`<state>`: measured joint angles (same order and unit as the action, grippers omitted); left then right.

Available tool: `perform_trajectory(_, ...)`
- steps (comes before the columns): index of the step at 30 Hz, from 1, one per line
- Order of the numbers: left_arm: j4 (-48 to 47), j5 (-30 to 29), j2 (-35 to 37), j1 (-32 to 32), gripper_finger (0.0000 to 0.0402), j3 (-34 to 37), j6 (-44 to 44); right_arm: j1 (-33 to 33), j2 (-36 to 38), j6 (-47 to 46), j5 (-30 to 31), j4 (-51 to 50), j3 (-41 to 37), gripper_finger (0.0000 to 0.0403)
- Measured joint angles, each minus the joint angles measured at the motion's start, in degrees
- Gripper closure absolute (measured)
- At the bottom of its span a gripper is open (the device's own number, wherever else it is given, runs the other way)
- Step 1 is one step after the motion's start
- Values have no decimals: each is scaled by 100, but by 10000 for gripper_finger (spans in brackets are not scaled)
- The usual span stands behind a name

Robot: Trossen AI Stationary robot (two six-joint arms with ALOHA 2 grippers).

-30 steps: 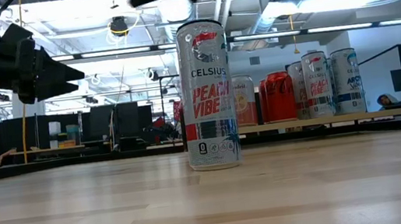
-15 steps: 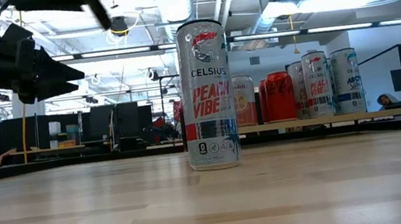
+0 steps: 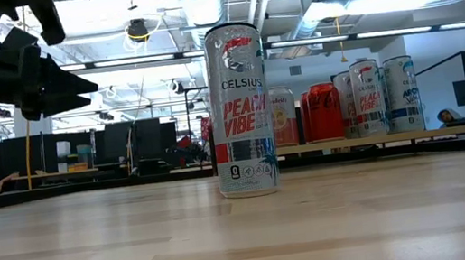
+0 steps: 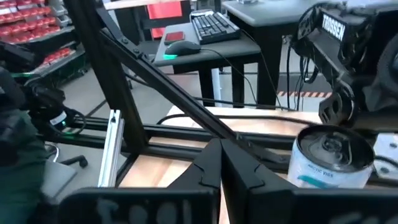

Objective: Place canned beverage on shelf
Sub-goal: Put the white soda can on the shelf

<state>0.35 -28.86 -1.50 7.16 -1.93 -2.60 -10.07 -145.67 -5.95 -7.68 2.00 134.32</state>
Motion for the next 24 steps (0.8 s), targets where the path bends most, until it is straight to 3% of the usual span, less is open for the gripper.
perform_trajectory(7, -1, 1, 2, -1, 40, 0, -1, -52, 0, 622, 667, 55, 0, 308)
perform_trajectory(13, -1, 0, 0, -2, 40, -1, -1, -28, 0, 878, 1101, -39, -2, 189)
perform_trajectory(19, -1, -1, 2, -1, 40, 0, 0, 22, 0, 567, 1098, -18, -4, 59)
perform_trajectory(22, -1, -1, 2, -2, 40, 0, -1, 67, -112, 532, 1069, 132, -18, 16)
perform_trajectory(24, 0, 0, 0, -1, 40, 0, -1, 75, -176, 470, 1008, 86, -37, 8)
